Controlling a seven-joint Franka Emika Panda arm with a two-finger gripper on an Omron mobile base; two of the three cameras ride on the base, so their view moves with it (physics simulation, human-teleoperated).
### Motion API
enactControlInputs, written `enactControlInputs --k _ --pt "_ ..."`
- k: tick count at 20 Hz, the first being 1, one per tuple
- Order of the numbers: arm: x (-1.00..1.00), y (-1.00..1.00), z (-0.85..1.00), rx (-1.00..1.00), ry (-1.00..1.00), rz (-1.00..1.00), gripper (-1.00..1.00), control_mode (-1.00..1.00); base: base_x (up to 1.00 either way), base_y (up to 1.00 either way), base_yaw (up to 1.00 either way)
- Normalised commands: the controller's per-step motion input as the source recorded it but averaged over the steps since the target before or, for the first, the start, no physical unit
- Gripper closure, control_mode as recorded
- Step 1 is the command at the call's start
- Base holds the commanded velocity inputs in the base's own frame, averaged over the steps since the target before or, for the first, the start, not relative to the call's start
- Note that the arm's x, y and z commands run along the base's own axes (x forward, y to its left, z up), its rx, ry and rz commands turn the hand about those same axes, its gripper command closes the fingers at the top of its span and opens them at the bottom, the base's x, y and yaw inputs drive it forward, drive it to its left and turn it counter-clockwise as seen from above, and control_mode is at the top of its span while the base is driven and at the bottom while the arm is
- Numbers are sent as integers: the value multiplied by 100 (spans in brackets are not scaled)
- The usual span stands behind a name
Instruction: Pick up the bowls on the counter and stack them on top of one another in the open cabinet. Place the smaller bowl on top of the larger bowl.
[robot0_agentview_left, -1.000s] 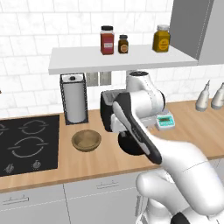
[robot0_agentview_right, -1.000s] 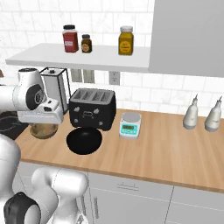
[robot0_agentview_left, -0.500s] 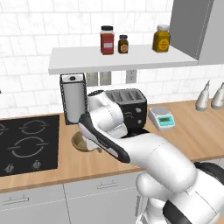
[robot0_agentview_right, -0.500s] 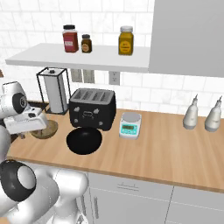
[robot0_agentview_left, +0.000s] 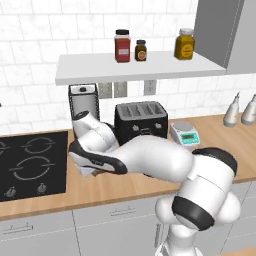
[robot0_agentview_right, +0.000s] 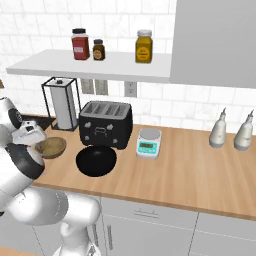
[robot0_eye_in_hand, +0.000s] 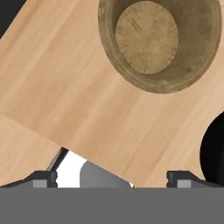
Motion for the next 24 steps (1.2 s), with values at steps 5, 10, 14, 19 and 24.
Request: enactControlInputs --k 5,10,14,19,24 --pt "69 9 -59 -1 1 19 -100 -100 0 0 0" --pt "36 0 -53 0 -5 13 -100 -100 0 0 0" --pt "24 0 -21 0 -3 7 -100 -100 0 0 0" --pt "29 0 -26 0 0 7 -100 -100 0 0 0" --pt "20 0 -21 0 0 8 100 -100 0 0 0"
